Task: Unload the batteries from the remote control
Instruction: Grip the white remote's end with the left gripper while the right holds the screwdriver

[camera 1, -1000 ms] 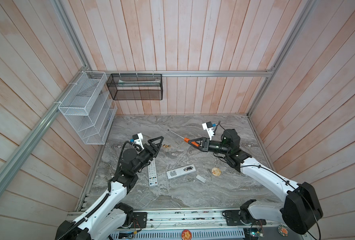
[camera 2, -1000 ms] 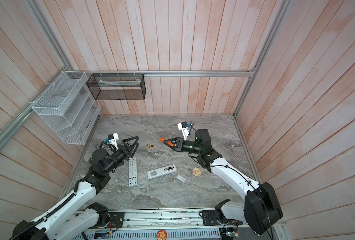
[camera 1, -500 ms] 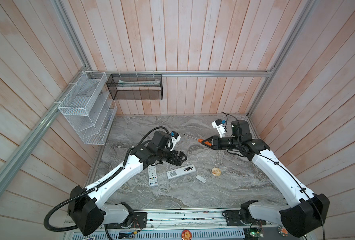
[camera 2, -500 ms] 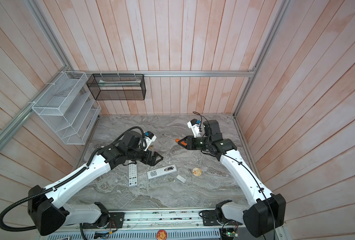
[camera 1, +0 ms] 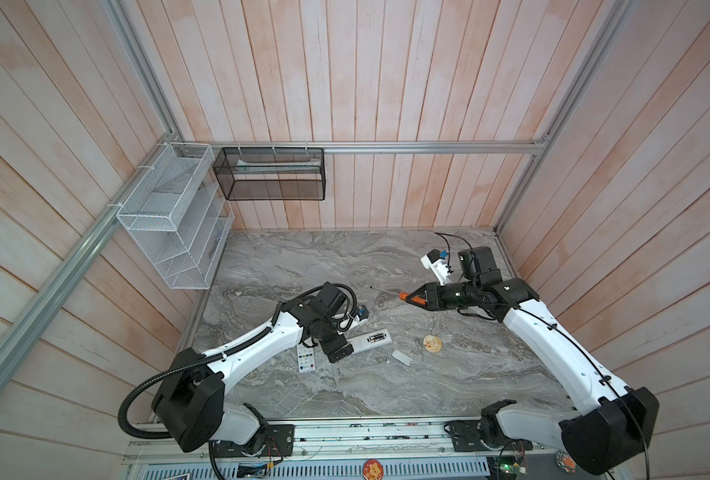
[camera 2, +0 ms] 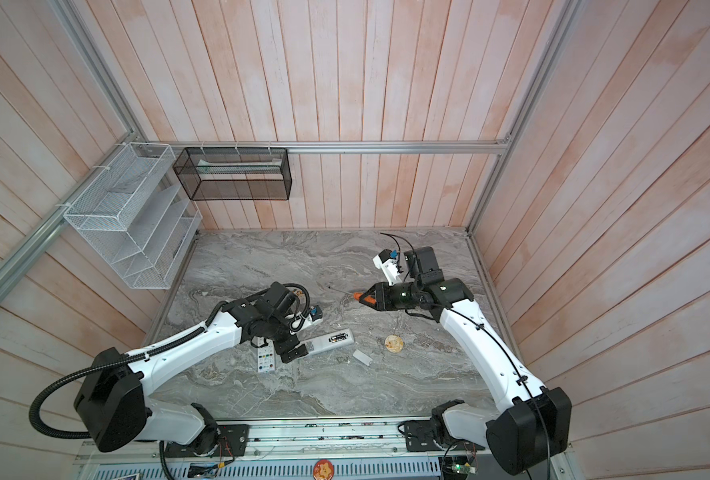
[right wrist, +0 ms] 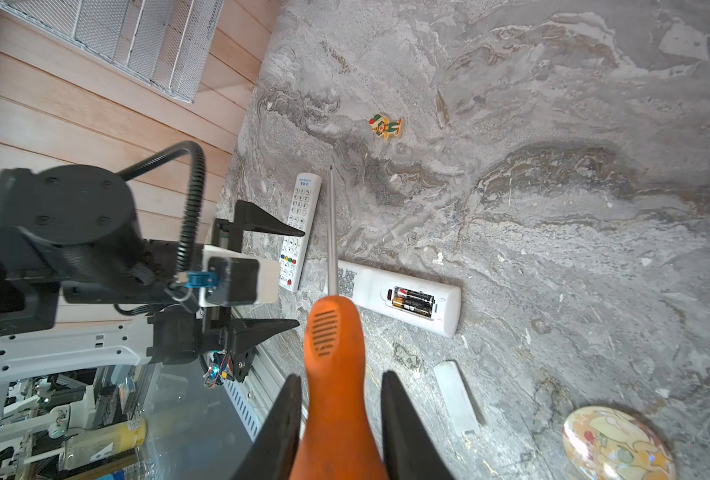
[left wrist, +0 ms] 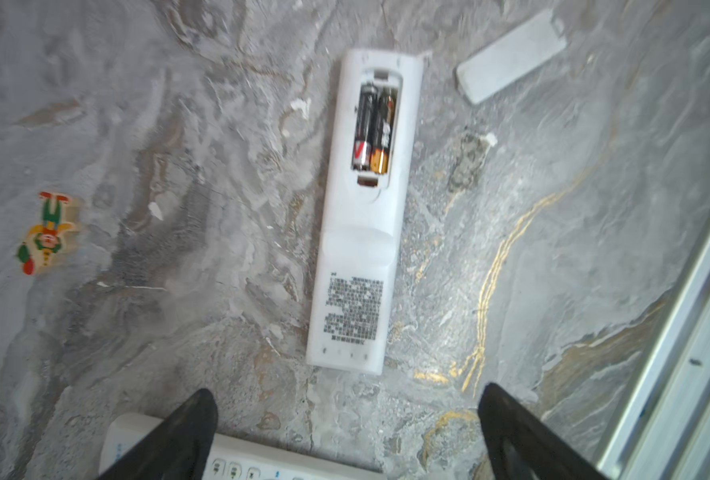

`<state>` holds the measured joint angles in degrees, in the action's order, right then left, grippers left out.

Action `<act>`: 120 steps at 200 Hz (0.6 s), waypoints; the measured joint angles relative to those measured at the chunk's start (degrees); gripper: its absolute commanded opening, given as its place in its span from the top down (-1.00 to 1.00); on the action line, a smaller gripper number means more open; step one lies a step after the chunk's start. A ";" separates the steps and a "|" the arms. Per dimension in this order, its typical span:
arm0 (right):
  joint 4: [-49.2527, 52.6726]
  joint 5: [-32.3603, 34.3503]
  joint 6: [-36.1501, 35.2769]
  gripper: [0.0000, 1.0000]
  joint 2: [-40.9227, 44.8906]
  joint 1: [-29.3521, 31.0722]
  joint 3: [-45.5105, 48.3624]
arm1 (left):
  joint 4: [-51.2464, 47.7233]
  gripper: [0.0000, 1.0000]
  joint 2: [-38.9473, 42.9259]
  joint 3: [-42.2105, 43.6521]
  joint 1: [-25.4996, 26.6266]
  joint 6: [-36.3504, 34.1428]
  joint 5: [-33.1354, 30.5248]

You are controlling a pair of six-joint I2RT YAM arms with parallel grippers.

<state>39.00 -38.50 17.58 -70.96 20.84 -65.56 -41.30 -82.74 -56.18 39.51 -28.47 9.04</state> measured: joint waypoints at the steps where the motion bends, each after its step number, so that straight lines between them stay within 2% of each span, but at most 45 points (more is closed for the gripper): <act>1: 0.02 -0.02 0.00 1.00 0.02 0.00 0.02 | 0.15 -0.99 -0.20 0.17 0.00 -0.28 0.02; 44: -0.17 -0.46 0.00 1.00 0.33 0.00 0.63 | 4.96 -0.94 -4.31 2.62 -0.07 -5.01 -1.27; 120: -0.63 -1.09 0.22 1.00 1.01 0.00 2.10 | 8.17 -0.89 -9.25 2.91 -0.13 -7.37 -4.83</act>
<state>38.37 -39.59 17.80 -69.95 20.84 -63.46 -33.12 -91.98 -53.28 39.38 -35.83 4.21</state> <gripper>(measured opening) 0.292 0.953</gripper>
